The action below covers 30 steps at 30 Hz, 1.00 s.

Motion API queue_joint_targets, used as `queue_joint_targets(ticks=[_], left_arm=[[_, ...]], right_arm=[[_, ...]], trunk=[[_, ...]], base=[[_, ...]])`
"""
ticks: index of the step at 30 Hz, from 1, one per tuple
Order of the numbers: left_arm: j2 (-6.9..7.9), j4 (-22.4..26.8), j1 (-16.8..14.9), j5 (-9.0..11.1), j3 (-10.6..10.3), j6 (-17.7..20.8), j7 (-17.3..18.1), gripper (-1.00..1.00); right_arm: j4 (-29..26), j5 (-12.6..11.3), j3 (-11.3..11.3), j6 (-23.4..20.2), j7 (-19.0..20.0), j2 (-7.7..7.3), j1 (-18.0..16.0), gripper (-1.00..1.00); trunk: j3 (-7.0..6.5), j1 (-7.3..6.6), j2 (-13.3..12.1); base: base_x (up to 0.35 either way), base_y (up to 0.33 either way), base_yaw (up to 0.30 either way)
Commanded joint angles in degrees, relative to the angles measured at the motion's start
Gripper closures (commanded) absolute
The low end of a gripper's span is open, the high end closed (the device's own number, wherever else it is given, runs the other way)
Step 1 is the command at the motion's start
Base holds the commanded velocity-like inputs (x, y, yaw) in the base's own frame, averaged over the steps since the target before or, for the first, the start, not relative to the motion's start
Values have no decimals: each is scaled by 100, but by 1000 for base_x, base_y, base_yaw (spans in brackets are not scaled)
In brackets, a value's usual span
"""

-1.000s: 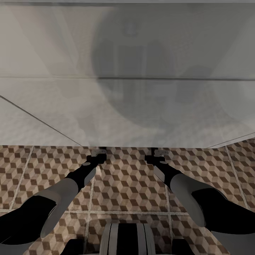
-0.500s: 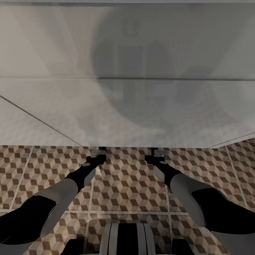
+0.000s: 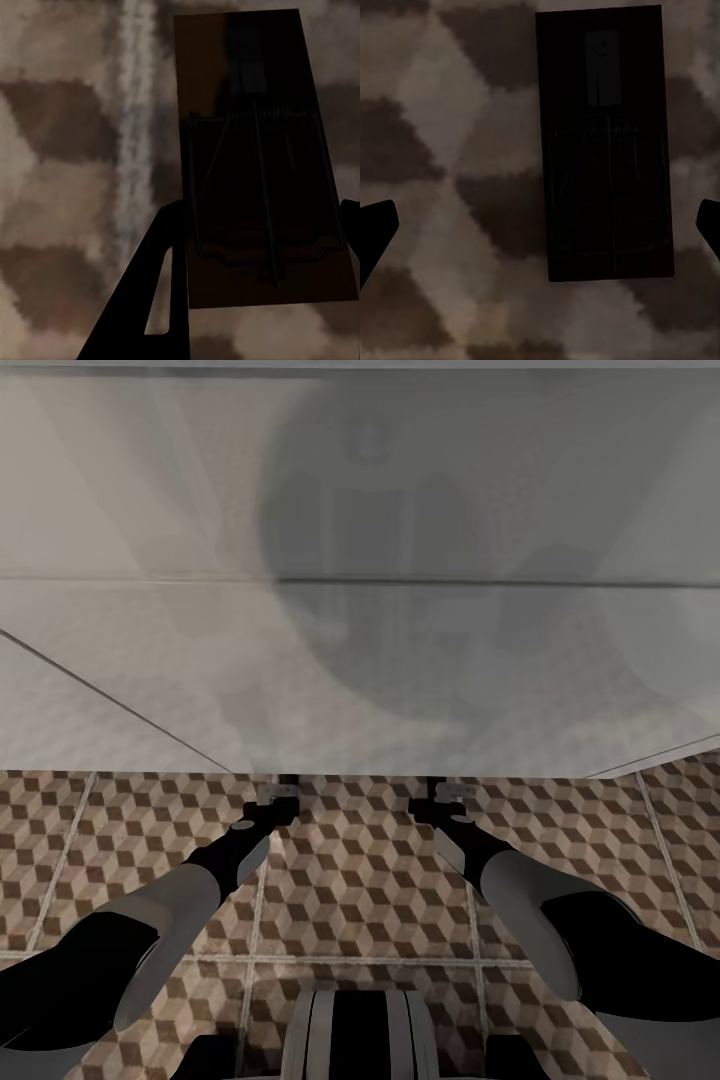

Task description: Take the four mousetraps from the cabinet in the bathroom and place them on the bathroom floor. Make sure all four end up on the same floor surface, and ensure that at least two of them are either under or directly next to the same bathroom sink.

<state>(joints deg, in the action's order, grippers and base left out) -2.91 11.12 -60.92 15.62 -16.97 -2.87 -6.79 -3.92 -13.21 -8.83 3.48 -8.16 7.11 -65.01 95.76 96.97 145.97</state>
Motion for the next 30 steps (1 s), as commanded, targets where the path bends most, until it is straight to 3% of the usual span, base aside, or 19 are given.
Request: queue_joint_targets(ticks=[1,30], left_arm=[[1,-10,-2,44,-49,-20,-42,100],[-25,-115,0,53,-17,-38,-42,100]], right_arm=[[6,-59,-49,21,-19,1,-3,-100],[6,-59,-49,21,-11,-8,-5,-100]], trunk=[[3,-1,1],[3,-1,1]], base=[[0,0,0],[0,0,0]])
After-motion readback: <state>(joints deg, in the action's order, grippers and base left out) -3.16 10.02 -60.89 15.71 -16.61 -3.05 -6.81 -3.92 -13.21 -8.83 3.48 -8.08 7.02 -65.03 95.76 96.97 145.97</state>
